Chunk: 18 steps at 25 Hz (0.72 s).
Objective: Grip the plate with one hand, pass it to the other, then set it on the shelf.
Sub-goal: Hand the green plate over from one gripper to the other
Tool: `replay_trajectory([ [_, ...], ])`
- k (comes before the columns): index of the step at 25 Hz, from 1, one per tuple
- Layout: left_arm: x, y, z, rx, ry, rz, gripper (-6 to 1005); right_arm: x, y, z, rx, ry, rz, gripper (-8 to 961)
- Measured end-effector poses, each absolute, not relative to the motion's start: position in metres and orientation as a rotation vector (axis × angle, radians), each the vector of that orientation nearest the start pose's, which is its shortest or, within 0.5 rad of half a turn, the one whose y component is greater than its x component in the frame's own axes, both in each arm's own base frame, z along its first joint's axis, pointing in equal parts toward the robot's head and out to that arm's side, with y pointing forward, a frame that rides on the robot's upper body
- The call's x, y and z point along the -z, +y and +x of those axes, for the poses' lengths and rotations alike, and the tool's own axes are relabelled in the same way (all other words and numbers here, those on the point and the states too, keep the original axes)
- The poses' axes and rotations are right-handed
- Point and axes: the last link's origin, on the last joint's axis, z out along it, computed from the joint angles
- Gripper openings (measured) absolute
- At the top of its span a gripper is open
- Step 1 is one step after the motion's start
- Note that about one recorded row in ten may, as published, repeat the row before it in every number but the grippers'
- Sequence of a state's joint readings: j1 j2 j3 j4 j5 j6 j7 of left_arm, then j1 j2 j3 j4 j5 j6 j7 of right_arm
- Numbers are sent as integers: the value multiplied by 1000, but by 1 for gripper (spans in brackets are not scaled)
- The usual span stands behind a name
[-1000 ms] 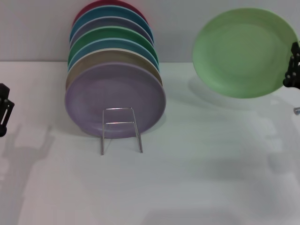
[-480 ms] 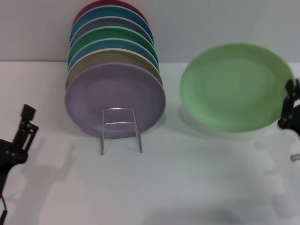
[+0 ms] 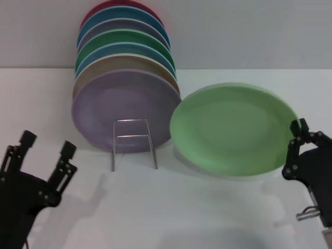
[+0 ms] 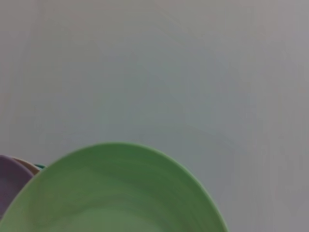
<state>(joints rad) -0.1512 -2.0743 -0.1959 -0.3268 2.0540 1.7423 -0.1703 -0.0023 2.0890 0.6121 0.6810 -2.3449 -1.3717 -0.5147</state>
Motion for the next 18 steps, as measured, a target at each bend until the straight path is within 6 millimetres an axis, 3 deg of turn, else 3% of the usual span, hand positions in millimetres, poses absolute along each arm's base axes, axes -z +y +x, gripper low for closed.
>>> replay_trajectory([
  [7, 53, 187, -285, 1145, -406, -1761, 830, 74, 191, 250, -639, 121, -1599, 19],
  [18, 65, 187, -286, 1102, -454, -1820, 830, 83, 183, 236, -593, 42, -1617, 20],
])
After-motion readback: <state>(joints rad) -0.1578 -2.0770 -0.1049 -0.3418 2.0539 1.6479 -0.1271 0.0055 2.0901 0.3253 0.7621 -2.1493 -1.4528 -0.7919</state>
